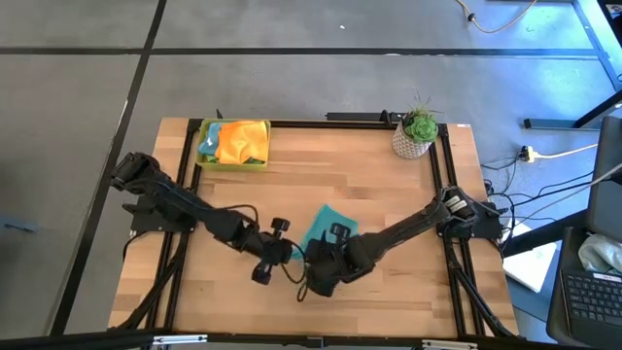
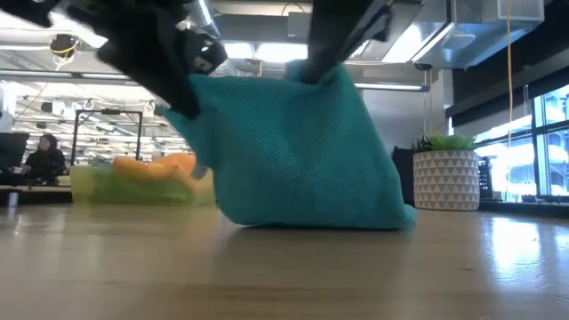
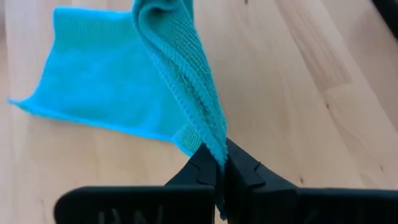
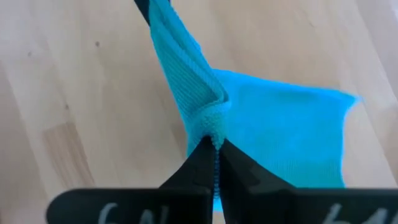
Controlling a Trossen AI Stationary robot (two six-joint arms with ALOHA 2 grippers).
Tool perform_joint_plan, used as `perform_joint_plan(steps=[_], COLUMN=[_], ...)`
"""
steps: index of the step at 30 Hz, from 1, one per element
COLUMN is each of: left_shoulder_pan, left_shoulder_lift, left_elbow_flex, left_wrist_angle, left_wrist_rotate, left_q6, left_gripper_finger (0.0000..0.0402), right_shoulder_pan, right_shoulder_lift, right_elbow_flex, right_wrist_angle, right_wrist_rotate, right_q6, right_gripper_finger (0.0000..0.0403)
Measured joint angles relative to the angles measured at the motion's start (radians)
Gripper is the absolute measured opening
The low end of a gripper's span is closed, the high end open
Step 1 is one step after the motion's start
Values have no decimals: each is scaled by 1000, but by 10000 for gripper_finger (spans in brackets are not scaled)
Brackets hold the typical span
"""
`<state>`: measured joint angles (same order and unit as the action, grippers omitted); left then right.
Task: Fold microfiber towels
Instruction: Fold the blue towel
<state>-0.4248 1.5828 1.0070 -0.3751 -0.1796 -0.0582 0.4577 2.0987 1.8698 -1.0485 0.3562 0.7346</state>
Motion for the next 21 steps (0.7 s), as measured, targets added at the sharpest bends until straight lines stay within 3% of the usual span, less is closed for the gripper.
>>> perform_joint_plan(steps=[13,17,21], left_shoulder_pan=[134,163,199], left_shoulder_lift=[0,0,0], left_elbow_flex=[108,109,107], left_wrist_angle=[-62,-47,-24], left_wrist_rotate=[170,175,196], left_q6=[137,170,202], left_gripper_finger=[0,0,0], right_shoulder_pan=[110,112,113], right_shoulder_lift=[-55,-114,-206], right_elbow_flex=[-21,-101,-260], right_wrist_angle=[-186,-169,-41], right_wrist_rotate=[165,179,180], right_q6=[540,671,732], right_gripper_finger=[5,5,5])
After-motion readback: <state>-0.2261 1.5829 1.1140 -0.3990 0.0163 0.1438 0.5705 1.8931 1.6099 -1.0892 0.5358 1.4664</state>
